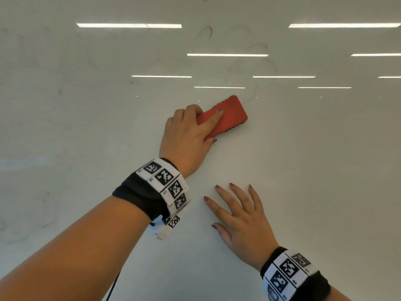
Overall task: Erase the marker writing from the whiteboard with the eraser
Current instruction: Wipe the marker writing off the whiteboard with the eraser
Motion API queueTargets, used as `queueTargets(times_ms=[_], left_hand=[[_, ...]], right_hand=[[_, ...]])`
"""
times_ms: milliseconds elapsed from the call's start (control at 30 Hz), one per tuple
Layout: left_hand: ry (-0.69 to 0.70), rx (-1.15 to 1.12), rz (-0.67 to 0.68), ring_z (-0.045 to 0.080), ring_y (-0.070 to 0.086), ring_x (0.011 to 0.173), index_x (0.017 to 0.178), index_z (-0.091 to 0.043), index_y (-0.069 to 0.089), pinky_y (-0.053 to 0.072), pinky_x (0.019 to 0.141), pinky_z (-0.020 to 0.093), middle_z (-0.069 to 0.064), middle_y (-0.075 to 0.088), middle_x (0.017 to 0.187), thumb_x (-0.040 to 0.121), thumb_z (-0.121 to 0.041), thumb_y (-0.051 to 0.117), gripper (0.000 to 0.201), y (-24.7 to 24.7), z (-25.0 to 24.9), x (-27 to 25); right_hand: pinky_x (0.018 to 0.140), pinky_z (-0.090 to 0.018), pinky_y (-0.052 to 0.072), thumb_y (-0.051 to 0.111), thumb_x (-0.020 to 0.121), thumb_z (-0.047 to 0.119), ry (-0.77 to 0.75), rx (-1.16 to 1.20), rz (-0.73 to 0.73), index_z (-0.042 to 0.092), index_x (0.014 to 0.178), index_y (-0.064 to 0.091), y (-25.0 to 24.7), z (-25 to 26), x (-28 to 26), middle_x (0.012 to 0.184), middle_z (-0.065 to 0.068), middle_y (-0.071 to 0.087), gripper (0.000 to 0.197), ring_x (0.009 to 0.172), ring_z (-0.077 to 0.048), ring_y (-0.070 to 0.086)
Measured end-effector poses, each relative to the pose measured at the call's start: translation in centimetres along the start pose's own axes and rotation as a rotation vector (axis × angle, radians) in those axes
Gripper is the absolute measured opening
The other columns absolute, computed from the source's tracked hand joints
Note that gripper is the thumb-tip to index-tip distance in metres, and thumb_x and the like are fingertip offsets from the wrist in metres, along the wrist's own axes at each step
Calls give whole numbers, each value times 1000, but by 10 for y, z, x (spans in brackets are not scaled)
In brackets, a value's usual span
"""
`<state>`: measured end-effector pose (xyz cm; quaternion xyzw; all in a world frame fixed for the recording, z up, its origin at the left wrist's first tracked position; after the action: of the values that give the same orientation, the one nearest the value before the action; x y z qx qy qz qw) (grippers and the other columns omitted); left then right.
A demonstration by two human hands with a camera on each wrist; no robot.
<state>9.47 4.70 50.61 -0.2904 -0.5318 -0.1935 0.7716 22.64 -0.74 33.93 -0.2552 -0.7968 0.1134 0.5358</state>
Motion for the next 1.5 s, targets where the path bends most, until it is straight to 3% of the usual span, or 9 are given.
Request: queueTargets(times_ms=[200,433,567,667,833,1000,1233,1500], left_hand=[[84,39,12,33,52,96,137,-27,47,44,77,42,15,54,115,82,-39,67,59,4,-15,5],[-171,47,18,34,43,106,145,-32,30,38,85,42,13,43,126,89,-45,54,61,-19,30,57],[-215,54,-1,33,43,106,146,-31,28,38,86,42,14,42,125,90,-44,52,61,-20,37,68],[-164,60,-6,34,44,104,144,-30,32,39,84,43,14,44,124,90,-42,53,59,-16,22,63],[34,53,-21,36,51,95,137,-26,47,43,77,43,16,53,116,83,-37,65,58,-3,-13,38],[115,56,-2,33,51,98,138,-29,45,44,80,42,14,53,117,83,-40,65,59,1,-20,42],[-84,73,23,30,42,108,145,-33,30,36,88,39,10,42,128,90,-45,52,60,-18,12,86],[-209,66,-18,34,41,108,145,-31,28,37,90,42,15,40,126,90,-44,52,61,-31,52,106]], right_hand=[[109,-57,25,49,89,46,-22,2,15,34,140,43,-4,-12,5,148,0,38,53,136,-28,34],[109,-56,23,44,91,46,-29,25,15,34,141,40,-2,-13,2,149,2,36,52,138,-27,31],[108,-55,23,44,90,46,-25,45,8,36,141,40,-3,-12,3,148,4,38,53,137,-26,31],[108,-55,22,44,89,46,-28,45,11,37,141,40,-4,-12,3,148,4,38,53,137,-26,32],[108,-53,24,47,87,47,-49,35,8,36,138,44,-6,-15,5,146,3,41,53,134,-25,35],[107,-52,27,50,87,44,-8,35,-44,34,139,44,-15,-27,18,146,2,42,53,133,-26,37],[108,-60,24,42,90,50,163,2,-80,38,143,38,-34,-64,41,152,-2,33,54,140,-30,29],[108,-61,23,38,93,48,156,-6,-88,37,146,32,-29,-64,38,155,-3,27,55,143,-29,21]])
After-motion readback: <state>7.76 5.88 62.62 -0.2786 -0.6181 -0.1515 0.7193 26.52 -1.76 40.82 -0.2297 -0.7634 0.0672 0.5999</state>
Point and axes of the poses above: each hand's wrist, its own x-axis towards the middle knuckle, its own y-axis out of the palm, z = x × y, the point moved 4 cm from there along x, towards the middle knuckle
